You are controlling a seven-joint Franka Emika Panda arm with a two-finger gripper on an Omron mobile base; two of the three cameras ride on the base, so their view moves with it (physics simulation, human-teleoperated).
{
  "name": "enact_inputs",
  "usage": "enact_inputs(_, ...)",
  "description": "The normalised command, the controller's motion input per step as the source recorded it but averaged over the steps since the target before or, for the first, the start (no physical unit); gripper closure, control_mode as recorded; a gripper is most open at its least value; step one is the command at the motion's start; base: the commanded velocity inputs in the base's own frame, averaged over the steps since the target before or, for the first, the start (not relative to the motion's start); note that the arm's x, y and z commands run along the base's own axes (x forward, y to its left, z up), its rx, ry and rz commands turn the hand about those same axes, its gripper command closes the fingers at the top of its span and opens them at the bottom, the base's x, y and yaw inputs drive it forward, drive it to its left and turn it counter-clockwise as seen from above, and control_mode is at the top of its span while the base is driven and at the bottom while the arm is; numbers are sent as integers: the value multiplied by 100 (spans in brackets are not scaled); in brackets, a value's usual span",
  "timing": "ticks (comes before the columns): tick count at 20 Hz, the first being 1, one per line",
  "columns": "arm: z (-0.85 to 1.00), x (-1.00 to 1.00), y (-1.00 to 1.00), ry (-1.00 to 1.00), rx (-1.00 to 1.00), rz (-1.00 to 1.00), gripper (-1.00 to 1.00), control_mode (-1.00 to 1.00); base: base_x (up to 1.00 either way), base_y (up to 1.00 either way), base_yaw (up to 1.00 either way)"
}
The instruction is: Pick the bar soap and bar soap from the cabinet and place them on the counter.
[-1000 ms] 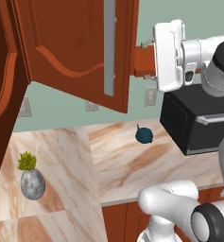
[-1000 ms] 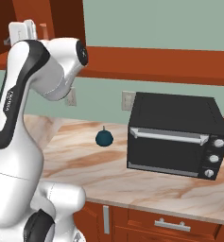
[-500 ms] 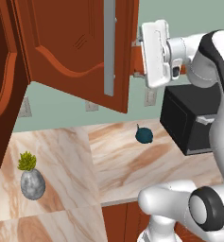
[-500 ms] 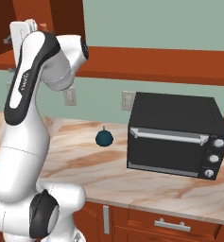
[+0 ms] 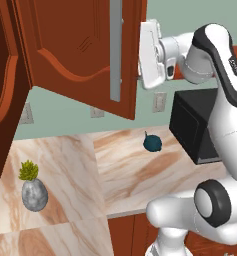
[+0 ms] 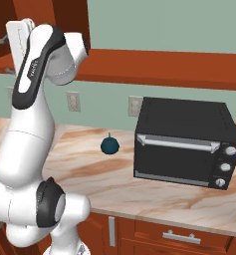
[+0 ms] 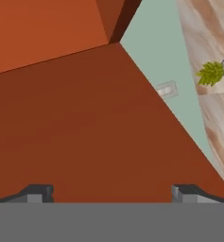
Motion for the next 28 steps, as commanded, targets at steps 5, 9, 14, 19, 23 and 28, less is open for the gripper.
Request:
enact_inputs(5,-5,0,30,0,0,5,-100,-100,0,0,0)
enact_inputs(9,-12,0,38,2,0,3,-100,-100,0,0,0)
enact_inputs(14,-8,2,33,2,0,3,-100,-100,0,0,0)
enact_inputs(19,-1,0,30,0,0,4,-100,-100,0,0,0)
enact_inputs(23,0,-1,32,0,0,4,-100,-100,0,0,0)
enact_inputs(28,0,0,37,0,0,4,-100,-100,0,0,0)
